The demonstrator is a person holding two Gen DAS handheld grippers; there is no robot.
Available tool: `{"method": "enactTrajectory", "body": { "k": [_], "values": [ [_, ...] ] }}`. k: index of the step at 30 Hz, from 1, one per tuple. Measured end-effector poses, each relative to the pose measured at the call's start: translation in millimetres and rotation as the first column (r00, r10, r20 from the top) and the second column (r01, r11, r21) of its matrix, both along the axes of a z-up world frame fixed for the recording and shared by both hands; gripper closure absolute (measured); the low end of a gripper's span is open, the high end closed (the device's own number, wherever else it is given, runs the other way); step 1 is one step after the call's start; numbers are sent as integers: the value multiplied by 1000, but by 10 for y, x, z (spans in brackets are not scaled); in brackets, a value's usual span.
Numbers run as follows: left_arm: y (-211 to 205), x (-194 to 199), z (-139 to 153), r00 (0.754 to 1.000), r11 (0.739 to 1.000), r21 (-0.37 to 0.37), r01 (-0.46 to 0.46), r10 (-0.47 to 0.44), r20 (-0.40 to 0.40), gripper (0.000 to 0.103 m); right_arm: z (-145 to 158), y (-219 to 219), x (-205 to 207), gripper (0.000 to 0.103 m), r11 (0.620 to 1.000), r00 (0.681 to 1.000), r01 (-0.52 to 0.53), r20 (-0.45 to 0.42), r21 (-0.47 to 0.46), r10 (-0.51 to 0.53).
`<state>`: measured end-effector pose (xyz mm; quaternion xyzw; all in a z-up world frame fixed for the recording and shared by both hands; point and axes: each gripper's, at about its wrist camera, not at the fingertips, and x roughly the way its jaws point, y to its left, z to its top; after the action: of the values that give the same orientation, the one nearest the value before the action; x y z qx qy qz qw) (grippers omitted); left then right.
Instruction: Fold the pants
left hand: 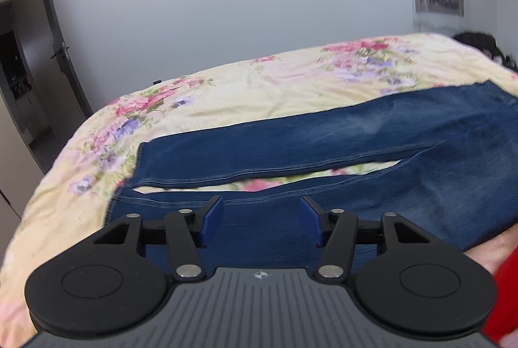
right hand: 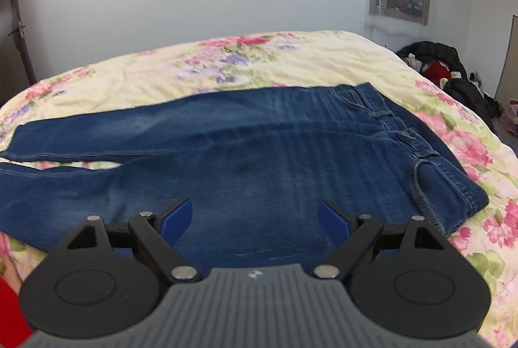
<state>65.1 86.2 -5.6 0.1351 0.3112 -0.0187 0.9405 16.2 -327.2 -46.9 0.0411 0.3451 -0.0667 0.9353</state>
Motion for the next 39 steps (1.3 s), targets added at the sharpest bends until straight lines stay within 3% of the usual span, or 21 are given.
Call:
{"method": "enactTrajectory", "body": {
  "k": [2,4,5,9,13,16,19,21,23,27,29,33,39],
  "values": [
    [128,98,-33,1000,996,89,3,-2,-17,49,-54,-176,41,34,998,999,23,-34,-52,-24],
    [307,220,-88,999,991,133,12,-5,-53,53,-113,-359,91,53,996,996,47,-73,-69,-52],
    [398,283,-114,997,991,134,21,-11,-75,59,-145,-467,112,56,996,993,65,-94,-60,-70],
    [721,507,-258,969,980,150,127,-90,-228,60,-269,-817,156,65,992,980,126,-154,-26,-129],
    [913,660,-541,890,952,158,261,-174,-422,60,-390,-991,167,65,988,967,155,-202,-8,-154],
    [922,682,-798,824,909,210,360,-204,-528,57,-443,-1053,173,65,989,965,145,-224,18,-137],
    [843,657,-948,797,864,261,430,-228,-559,45,-453,-1091,152,65,993,967,118,-229,23,-110],
    [764,655,-1005,799,854,278,440,-231,-556,43,-461,-1136,152,65,994,967,102,-236,27,-92],
    [674,677,-1064,818,850,320,418,-200,-539,44,-464,-1206,141,65,994,966,100,-244,33,-89],
    [507,651,-1078,844,850,354,390,-176,-507,86,-465,-1343,91,65,991,960,130,-254,32,-118],
    [480,626,-985,875,862,364,353,-166,-455,93,-475,-1414,52,65,990,959,141,-253,29,-129],
    [514,615,-596,938,922,306,237,-136,-318,97,-521,-1516,-3,65,985,952,166,-266,42,-149],
    [436,745,-82,977,947,286,150,-97,-191,98,-540,-1475,-70,65,999,962,33,-272,-34,-41]
  ]
}}
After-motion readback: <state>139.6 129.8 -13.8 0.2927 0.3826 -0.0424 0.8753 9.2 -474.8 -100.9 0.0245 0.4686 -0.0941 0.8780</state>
